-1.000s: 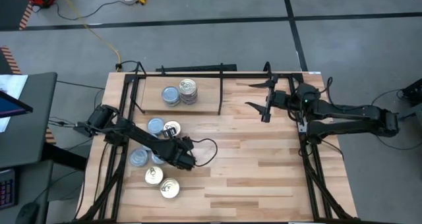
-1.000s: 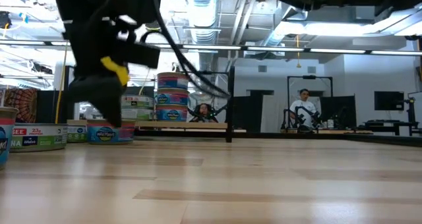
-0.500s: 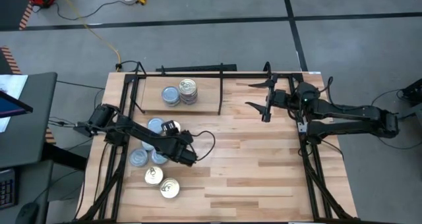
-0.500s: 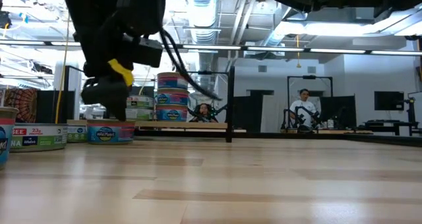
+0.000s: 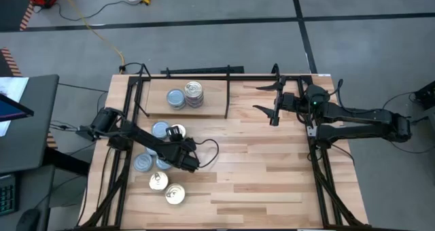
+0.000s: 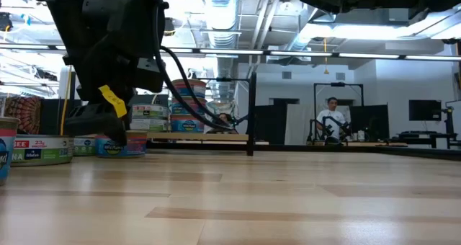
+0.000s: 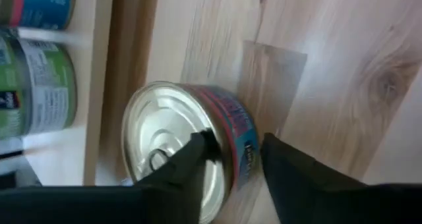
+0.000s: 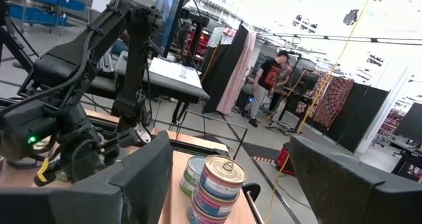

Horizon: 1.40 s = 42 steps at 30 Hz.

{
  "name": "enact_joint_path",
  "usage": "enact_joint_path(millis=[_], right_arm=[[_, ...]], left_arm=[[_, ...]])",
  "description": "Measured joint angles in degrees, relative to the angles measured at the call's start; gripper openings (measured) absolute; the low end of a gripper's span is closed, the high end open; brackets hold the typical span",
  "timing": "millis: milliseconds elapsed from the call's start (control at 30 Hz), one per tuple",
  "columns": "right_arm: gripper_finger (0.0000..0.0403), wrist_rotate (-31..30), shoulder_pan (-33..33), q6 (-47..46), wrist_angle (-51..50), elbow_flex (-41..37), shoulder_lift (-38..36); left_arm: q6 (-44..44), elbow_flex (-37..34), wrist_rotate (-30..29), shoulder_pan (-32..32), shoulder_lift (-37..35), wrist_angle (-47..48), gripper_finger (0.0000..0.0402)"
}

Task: Stack canned seafood by type on shelf
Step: Stack the blue pink tuna can on top of the blue pink tuna cans on the shelf

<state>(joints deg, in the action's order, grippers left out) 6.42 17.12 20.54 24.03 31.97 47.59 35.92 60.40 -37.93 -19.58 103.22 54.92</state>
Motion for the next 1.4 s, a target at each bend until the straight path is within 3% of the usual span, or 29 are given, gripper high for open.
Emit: enact_joint_path(millis=[267,567,667,900,1200,1400], right_arm=[[0.0331,0.0,0.2,0.3,-0.2,0.0,0.0],[0.0331,0.0,0.2,0.4,-0.2,0.0,0.0],[0.0331,0.0,0.2,0.4,-0.2,0.0,0.0],[0.0331,0.0,0.2,0.5,-0.2,0.0,0.0],[0.0331,0.0,0.3,0.5,-0.4,0.0,0.0],[0.0331,0.0,1.0,1.8,-1.8,0.0,0.0]], left_arm=[[3.0,0.0,1.1,-0.5,-0.3,-0.2,0.0011],[5.8,0.0,2.2,-1.9,-0.3,-1.7,0.0002],[7.0,-0.2,7.3,-2.2,0.1,-3.4,0.0001],[8.2,1.7,9.3,-2.2,-0.1,-1.0,0.0001],[1.3,16.2,18.7,-1.5,-0.2,2.8,0.0001],[-0.7,27.2,18.1,1.6,-0.2,5.9,0.0027]])
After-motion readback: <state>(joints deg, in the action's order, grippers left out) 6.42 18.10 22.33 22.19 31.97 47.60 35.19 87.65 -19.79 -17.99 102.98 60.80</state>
